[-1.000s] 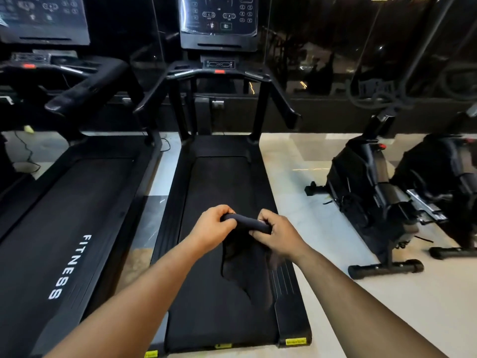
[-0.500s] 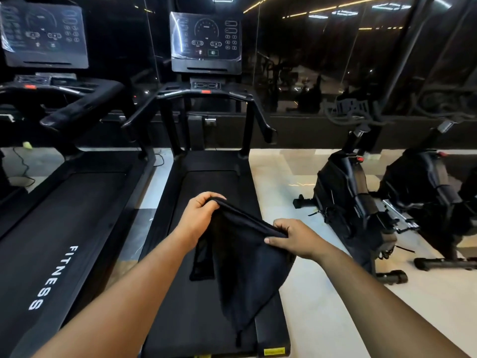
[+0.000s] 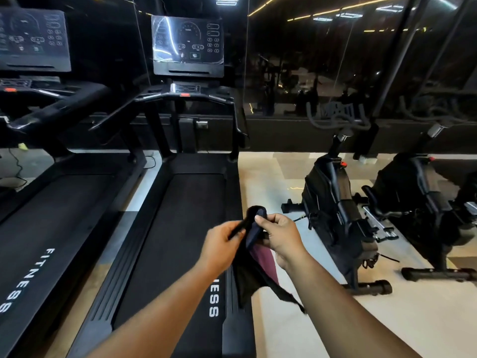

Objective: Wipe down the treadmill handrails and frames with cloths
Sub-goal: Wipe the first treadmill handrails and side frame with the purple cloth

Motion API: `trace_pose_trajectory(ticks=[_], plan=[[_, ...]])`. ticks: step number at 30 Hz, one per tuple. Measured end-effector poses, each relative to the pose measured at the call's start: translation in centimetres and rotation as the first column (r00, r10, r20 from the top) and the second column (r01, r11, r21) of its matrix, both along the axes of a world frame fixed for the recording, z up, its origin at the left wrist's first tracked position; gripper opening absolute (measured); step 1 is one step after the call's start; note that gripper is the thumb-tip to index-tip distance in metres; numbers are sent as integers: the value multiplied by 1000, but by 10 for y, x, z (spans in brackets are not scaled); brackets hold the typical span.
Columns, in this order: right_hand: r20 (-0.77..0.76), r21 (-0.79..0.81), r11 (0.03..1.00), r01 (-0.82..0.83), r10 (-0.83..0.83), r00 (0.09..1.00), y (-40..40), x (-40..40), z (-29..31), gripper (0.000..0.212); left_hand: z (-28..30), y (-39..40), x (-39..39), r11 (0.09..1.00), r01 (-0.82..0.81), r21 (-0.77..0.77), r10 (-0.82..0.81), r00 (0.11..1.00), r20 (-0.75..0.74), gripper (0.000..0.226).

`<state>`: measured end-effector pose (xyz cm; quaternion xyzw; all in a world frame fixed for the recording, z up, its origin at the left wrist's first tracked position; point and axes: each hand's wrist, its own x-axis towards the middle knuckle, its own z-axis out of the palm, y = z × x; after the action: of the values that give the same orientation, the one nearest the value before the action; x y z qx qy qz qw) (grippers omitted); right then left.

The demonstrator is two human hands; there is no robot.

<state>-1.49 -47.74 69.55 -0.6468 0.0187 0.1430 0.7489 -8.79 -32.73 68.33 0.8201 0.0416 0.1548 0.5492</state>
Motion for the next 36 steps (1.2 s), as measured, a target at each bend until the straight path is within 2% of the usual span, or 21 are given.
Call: trace_pose_trajectory(ticks=[2,5,6,8,10,11,12,14,15,16,17,18,19,21,22,25,29,31,33,34,36], plan=[[-20,35,997,65,-64,998,-8,19,2,18,-4,-19,15,999,48,-7,-48,999,1,37],[-47,41,988,148,-146,988,-21,48,2,21,-8,-33,41,984,164,-73,-164,986,11,32],[-40,25,984,174,-173,984,-26,61,0,22,-12,-36,56,976,211,-55,-211,977,11,37],[-23,-35,980,194,-195,981,-34,81,-1,24,-17,-41,79,971,229,74,-232,973,22,47],[46,-143,972,185,-180,983,-43,98,-3,27,-18,-43,106,979,160,127,-167,985,39,29],[167,-280,937,210,-168,971,-51,109,-4,29,-17,-45,122,985,146,91,-150,988,40,24],[334,-415,871,262,-122,935,-61,117,-6,30,-14,-46,135,987,151,51,-153,988,30,25],[590,-523,788,326,59,805,-85,137,-7,41,-6,-48,161,977,211,-10,-211,978,-3,21],[612,-562,785,260,184,769,-95,148,-6,57,-2,-49,174,971,240,-17,-240,971,-9,19],[563,-623,768,147,311,766,-106,161,-6,72,2,-51,187,965,260,-14,-260,965,-10,19],[494,-687,725,46,420,762,-114,177,-6,80,7,-53,201,962,272,-24,-272,962,-7,20],[443,-725,688,-13,481,757,-119,188,-6,79,12,-52,210,960,278,-43,-279,960,-8,21],[425,-722,691,-37,484,765,-124,202,-6,66,16,-51,220,957,283,-65,-284,959,-12,21],[435,-620,784,-42,388,813,-132,229,-5,24,22,-51,241,951,295,-91,-297,955,-13,20],[442,-546,836,-45,333,833,-136,240,-3,17,24,-50,250,953,287,-95,-289,957,-6,18],[463,-276,959,-66,193,865,-142,274,7,19,28,-55,278,974,197,-114,-193,980,39,13],[400,65,982,-176,136,906,-144,304,17,29,40,-84,310,944,118,-309,-95,992,86,12],[310,74,953,-293,257,915,-157,315,4,41,49,-102,328,896,84,-435,-30,991,130,14],[205,-80,891,-447,454,867,-171,323,-16,43,57,-115,343,818,12,-575,86,986,143,17],[177,-129,866,-483,499,848,-176,329,-24,37,57,-119,348,772,-32,-635,131,985,110,21],[163,-90,889,-449,458,874,-179,343,-27,28,42,-131,350,720,-117,-685,99,993,-65,42]])
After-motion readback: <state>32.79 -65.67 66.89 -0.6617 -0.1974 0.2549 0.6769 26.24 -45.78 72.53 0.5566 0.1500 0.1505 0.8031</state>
